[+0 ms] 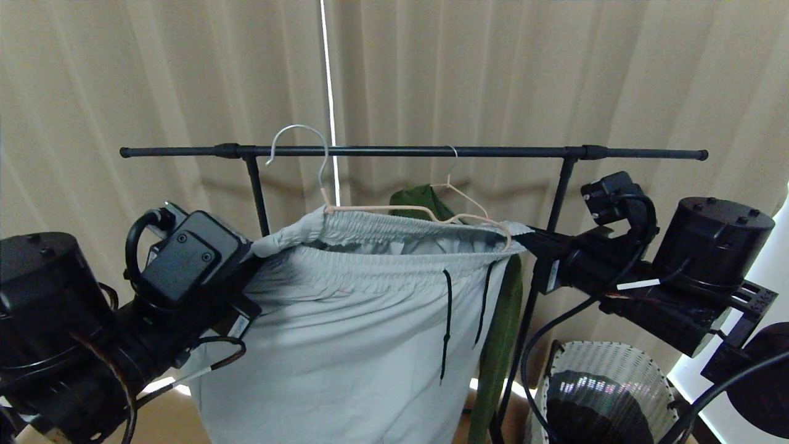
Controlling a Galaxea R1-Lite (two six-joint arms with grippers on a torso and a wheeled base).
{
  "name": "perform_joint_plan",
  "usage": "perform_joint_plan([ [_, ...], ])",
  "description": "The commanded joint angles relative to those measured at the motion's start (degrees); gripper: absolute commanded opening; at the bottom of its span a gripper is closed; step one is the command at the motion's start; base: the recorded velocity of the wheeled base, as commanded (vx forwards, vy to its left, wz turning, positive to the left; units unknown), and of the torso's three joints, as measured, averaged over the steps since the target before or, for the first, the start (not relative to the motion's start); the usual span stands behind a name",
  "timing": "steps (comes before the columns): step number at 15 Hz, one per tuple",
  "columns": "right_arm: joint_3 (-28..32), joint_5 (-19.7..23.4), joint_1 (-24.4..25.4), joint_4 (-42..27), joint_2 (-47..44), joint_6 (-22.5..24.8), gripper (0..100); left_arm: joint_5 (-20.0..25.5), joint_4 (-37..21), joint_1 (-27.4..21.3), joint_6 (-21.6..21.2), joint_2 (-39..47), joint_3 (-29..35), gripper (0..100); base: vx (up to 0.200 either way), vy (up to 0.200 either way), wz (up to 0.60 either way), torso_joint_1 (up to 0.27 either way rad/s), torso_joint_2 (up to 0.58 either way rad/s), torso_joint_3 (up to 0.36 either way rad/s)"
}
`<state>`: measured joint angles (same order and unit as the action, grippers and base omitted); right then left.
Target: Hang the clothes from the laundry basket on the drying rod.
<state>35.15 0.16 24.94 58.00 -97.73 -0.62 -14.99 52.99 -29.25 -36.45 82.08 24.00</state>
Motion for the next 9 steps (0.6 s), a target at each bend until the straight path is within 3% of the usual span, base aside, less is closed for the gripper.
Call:
perform_joint_plan([
  [1, 0.19, 0.19, 0.11, 0.00, 0.09, 0.45, 0, 0.32, -0.08, 1.65, -1.69, -0.87, -2.12, 0, 0.000, 0.000, 0.00, 0.000, 0.00, 0.000],
  [5, 0.19, 0.11, -0.16, -3.16, 1.32, 1.15, 0, 2.87, -0.08, 5.95, -4.60, -0.96, -2.91, 0, 0.000, 0.000, 0.00, 0.000, 0.00, 0.000],
  [9, 2.30, 0.37, 3.45, -9.40, 1.76, 2.82, 0, 4.71, -0.08, 5.60, -6.00, -0.87, -3.61, 0, 0.000, 0.000, 0.00, 0.000, 0.00, 0.000],
])
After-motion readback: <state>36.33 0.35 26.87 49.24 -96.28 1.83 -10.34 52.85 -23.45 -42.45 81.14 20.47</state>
